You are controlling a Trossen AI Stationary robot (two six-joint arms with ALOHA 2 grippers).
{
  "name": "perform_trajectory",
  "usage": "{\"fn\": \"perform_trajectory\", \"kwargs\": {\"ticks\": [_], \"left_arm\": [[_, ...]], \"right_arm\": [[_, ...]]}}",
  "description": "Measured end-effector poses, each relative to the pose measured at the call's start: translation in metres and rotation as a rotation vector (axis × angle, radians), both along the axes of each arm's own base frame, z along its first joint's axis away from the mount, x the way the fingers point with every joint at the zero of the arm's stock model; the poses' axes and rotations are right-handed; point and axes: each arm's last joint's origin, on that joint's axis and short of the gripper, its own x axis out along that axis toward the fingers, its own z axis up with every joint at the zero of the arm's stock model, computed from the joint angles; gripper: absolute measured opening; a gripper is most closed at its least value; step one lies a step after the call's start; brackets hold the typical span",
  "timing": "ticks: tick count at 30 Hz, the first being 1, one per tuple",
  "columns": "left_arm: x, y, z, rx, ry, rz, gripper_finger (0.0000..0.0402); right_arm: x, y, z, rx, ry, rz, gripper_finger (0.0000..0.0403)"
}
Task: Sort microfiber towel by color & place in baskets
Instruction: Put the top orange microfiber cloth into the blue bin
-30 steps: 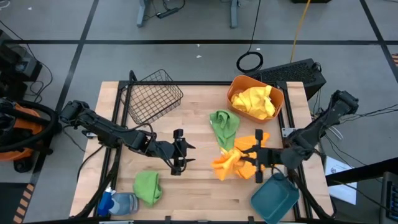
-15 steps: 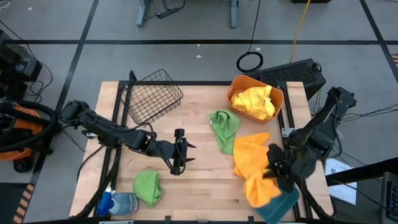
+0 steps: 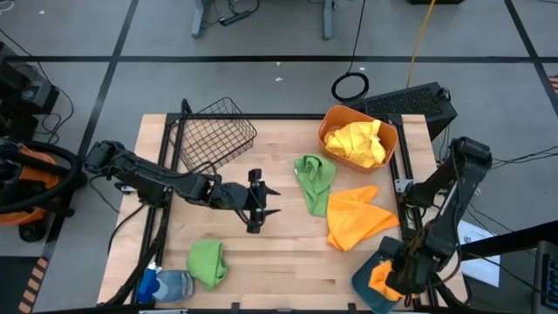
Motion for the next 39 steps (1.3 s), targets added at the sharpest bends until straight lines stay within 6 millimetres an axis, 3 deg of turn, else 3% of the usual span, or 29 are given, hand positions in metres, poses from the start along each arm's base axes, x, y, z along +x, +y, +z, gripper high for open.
{"fn": "perform_trajectory", "kwargs": {"ticks": [6,15,24,31,39], "left_arm": [[0.008,0.01,0.005,-0.046,-0.07,-0.013,0.0228],[0.026,0.01,-0.011,-0.034,-0.087,-0.15,0.0228],[0.042,0.008,-0.028,0.055,-0.118,-0.189,0.0228],[0.043,0.008,-0.028,0.052,-0.133,-0.188,0.0228],[0.043,0.008,-0.028,0.025,-0.132,-0.177,0.0228]], "right_arm": [[0.002,0.008,-0.023,-0.116,0.087,-0.032,0.0058],[0.003,0.007,-0.033,-0.192,0.186,-0.102,0.018],[0.006,0.01,0.001,-0.209,0.231,-0.171,0.0247],[0.011,0.011,0.021,-0.21,0.188,-0.179,0.0254],[0.027,0.002,0.036,-0.212,0.192,-0.31,0.0254]]}}
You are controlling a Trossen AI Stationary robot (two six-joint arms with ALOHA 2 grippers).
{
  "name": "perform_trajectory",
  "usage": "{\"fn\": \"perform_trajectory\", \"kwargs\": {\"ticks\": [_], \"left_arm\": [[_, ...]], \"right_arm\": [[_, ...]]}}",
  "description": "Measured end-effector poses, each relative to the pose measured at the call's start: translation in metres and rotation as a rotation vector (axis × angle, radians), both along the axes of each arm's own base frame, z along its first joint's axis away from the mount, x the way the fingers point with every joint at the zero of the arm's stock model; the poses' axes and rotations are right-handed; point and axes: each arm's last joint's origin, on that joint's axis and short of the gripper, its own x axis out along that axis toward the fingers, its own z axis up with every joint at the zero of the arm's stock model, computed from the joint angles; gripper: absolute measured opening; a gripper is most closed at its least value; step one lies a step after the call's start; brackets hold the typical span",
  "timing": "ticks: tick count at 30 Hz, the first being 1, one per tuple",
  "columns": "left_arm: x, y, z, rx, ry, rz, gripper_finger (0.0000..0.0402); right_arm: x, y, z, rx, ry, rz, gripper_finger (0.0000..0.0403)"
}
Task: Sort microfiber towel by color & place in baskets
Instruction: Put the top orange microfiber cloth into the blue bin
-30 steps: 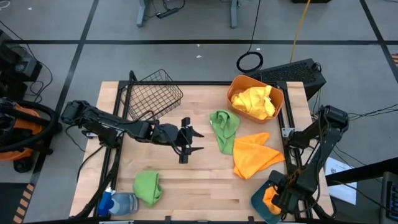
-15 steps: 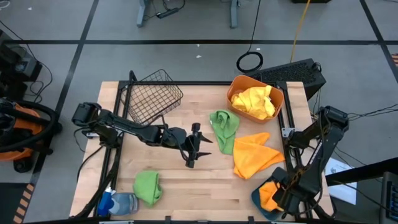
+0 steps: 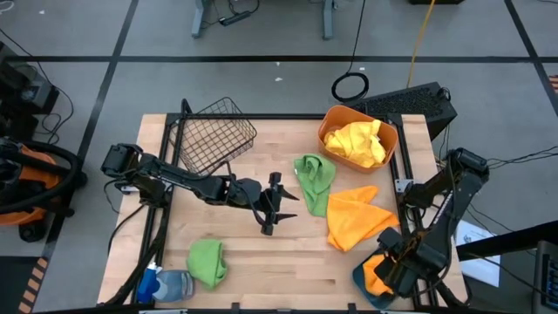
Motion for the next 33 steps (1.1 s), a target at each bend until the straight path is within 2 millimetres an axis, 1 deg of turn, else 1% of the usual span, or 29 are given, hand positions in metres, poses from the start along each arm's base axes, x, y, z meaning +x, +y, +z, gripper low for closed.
{"fn": "perform_trajectory", "kwargs": {"ticks": [4,9,12,15,17,18,22,25,27,29,31,33], "left_arm": [[0.0,0.0,0.0,-0.014,0.005,0.005,0.0228],[-0.002,0.0,-0.004,-0.047,0.052,0.021,0.0228],[-0.003,0.0,-0.007,-0.068,0.078,0.031,0.0228],[-0.003,0.001,-0.007,-0.085,0.082,0.039,0.0228],[-0.003,0.001,-0.007,-0.083,0.078,0.057,0.0228],[-0.003,0.001,-0.007,-0.093,0.078,0.07,0.0228],[-0.003,0.001,-0.007,-0.136,0.082,0.108,0.0228],[-0.003,0.002,-0.008,-0.135,0.099,0.115,0.0228],[-0.004,0.002,-0.009,-0.136,0.102,0.116,0.0228],[-0.004,0.002,-0.009,-0.145,0.106,0.12,0.0228],[-0.004,0.002,-0.009,-0.156,0.108,0.125,0.0228],[-0.004,0.002,-0.009,-0.155,0.109,0.125,0.0228]], "right_arm": [[0.006,-0.003,0.002,0.025,0.012,0.002,0.0254],[0.009,-0.003,0.002,0.092,0.05,0.057,0.0254],[0.012,-0.003,0.007,0.118,0.048,0.085,0.0254],[0.015,-0.015,0.012,0.029,0.046,0.098,0.0254],[0.013,-0.026,0.014,-0.055,0.111,0.072,0.0254],[0.014,-0.029,0.013,-0.063,0.129,0.066,0.0254],[0.012,-0.033,0.004,-0.049,0.151,0.153,0.0253],[0.009,-0.036,-0.008,-0.073,0.191,0.191,0.0243],[0.006,-0.04,-0.018,-0.091,0.239,0.191,0.0227],[0.003,-0.043,-0.028,-0.067,0.289,0.19,0.0206],[0.004,-0.04,-0.038,-0.009,0.271,0.212,0.0182],[0.009,-0.035,-0.044,0.056,0.213,0.24,0.0159]]}}
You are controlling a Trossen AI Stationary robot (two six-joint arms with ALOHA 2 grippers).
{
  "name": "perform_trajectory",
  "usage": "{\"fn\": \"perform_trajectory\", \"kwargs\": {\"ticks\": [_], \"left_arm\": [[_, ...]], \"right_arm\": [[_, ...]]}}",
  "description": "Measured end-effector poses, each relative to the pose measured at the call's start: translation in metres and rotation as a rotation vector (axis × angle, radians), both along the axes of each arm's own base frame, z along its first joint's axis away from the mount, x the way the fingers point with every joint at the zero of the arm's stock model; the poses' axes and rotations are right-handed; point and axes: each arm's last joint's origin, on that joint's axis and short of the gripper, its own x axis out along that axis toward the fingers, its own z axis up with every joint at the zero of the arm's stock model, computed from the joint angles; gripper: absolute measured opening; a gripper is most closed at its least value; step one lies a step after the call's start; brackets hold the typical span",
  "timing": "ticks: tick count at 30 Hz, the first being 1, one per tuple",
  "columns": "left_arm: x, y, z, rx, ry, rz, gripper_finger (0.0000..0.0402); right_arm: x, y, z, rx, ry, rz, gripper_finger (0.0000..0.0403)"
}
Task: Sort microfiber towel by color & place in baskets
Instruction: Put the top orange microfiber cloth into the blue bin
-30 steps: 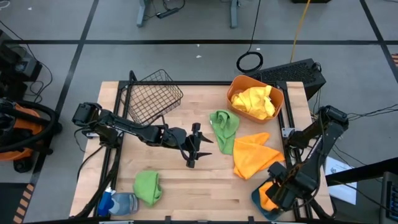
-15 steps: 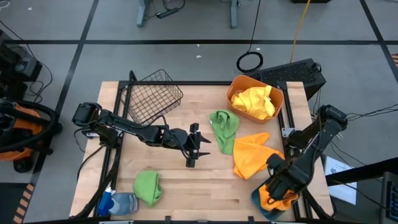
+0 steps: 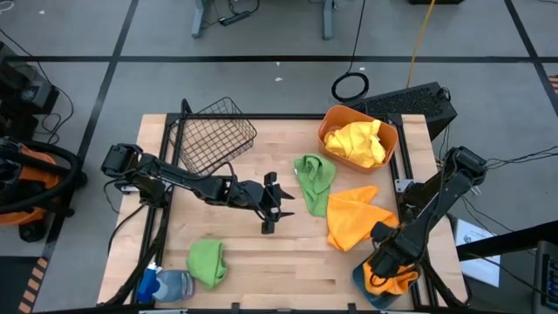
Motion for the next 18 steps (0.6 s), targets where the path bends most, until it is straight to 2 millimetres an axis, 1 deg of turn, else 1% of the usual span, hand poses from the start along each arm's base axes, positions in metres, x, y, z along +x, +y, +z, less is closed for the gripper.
{"fn": "perform_trajectory", "kwargs": {"ticks": [6,8,10,13,16,18], "left_arm": [[0.0,0.001,0.0,0.005,0.001,0.0,0.0228],[0.0,0.001,0.0,0.005,0.002,0.001,0.0228],[0.0,0.001,-0.001,0.005,0.006,0.001,0.0228],[0.0,0.001,-0.001,0.007,0.014,0.001,0.0228],[0.0,0.001,-0.001,0.002,0.013,0.003,0.0228],[0.0,0.001,-0.001,0.002,0.014,0.003,0.0228]], "right_arm": [[0.013,0.011,-0.003,0.135,-0.121,-0.002,0.0101],[0.016,0.013,-0.003,0.167,-0.149,-0.003,0.0093],[0.018,0.016,-0.003,0.19,-0.171,-0.009,0.0093],[0.018,0.016,-0.003,0.185,-0.169,-0.029,0.0114],[0.018,0.016,-0.002,0.188,-0.169,-0.026,0.0153],[0.02,0.017,0.002,0.198,-0.176,-0.024,0.0182]]}}
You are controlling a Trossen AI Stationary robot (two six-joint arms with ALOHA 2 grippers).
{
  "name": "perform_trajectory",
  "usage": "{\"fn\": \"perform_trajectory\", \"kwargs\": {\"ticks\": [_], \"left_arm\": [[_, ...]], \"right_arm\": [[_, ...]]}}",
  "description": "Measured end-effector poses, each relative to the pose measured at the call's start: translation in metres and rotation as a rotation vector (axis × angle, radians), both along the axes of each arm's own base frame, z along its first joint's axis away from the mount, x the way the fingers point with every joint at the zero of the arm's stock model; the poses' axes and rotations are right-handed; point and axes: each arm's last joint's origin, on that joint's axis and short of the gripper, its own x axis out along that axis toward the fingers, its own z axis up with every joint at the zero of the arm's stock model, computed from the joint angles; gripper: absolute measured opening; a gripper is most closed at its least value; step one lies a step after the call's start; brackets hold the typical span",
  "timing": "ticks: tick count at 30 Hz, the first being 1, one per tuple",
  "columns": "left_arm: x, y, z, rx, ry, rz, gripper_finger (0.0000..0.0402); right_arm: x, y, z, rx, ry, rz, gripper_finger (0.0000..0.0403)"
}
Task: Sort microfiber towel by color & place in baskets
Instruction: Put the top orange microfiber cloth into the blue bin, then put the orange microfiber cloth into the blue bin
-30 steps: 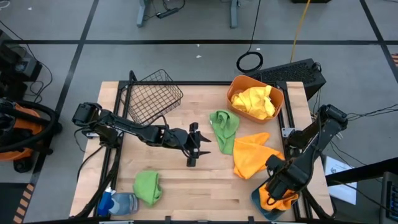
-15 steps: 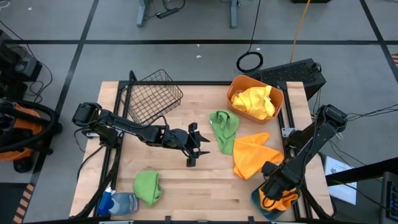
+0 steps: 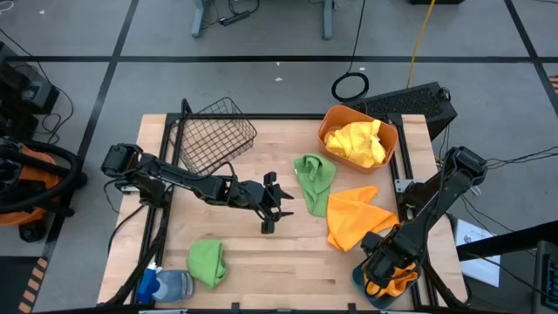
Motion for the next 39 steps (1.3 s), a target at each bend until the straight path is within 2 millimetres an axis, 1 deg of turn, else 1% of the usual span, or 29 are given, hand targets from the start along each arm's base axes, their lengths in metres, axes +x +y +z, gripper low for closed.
{"fn": "perform_trajectory", "kwargs": {"ticks": [4,7,9,11,13,15,17,20,23,26,29,33,36,39], "left_arm": [[0.0,0.0,0.0,0.0,0.0,0.0,0.0228],[0.0,0.0,0.0,0.0,0.0,0.0,0.0228],[0.0,0.0,0.0,0.0,0.0,0.0,0.0228],[0.0,0.0,0.0,0.0,-0.001,0.0,0.0228],[0.0,0.0,0.0,0.004,-0.001,-0.002,0.0228],[0.0,0.0,0.0,0.006,-0.001,-0.003,0.0228],[0.0,0.0,0.0,0.006,-0.001,-0.003,0.0228],[0.0,0.0,0.0,0.005,-0.001,-0.003,0.0228],[0.0,0.0,0.0,0.005,-0.001,-0.003,0.0228],[0.0,0.0,0.0,0.006,-0.001,-0.003,0.0228],[0.0,0.0,0.0,0.006,0.0,-0.003,0.0228],[0.0,0.0,0.0,0.006,0.001,-0.003,0.0228],[0.0,0.0,0.0,0.006,0.003,-0.003,0.0228],[0.0,0.0,0.0,0.006,0.003,-0.003,0.0228]], "right_arm": [[0.005,0.006,0.02,0.037,-0.039,0.003,0.0232],[0.006,0.005,0.039,-0.009,-0.078,0.008,0.0254],[0.005,-0.001,0.051,-0.097,-0.097,0.007,0.0259],[0.004,-0.011,0.059,-0.231,-0.118,-0.003,0.026],[0.005,-0.024,0.061,-0.382,-0.15,-0.016,0.026],[0.01,-0.034,0.059,-0.484,-0.187,-0.03,0.026],[0.019,-0.045,0.048,-0.516,-0.195,-0.024,0.026],[0.035,-0.062,0.024,-0.548,-0.233,-0.002,0.026],[0.048,-0.077,-0.006,-0.487,-0.261,0.017,0.026],[0.054,-0.092,-0.035,-0.442,-0.284,0.008,0.0261],[0.05,-0.109,-0.058,-0.444,-0.257,-0.023,0.0266],[0.039,-0.124,-0.079,-0.459,-0.196,-0.057,0.028],[0.036,-0.128,-0.091,-0.428,-0.229,-0.065,0.0282],[0.037,-0.127,-0.097,-0.402,-0.279,-0.08,0.0267]]}}
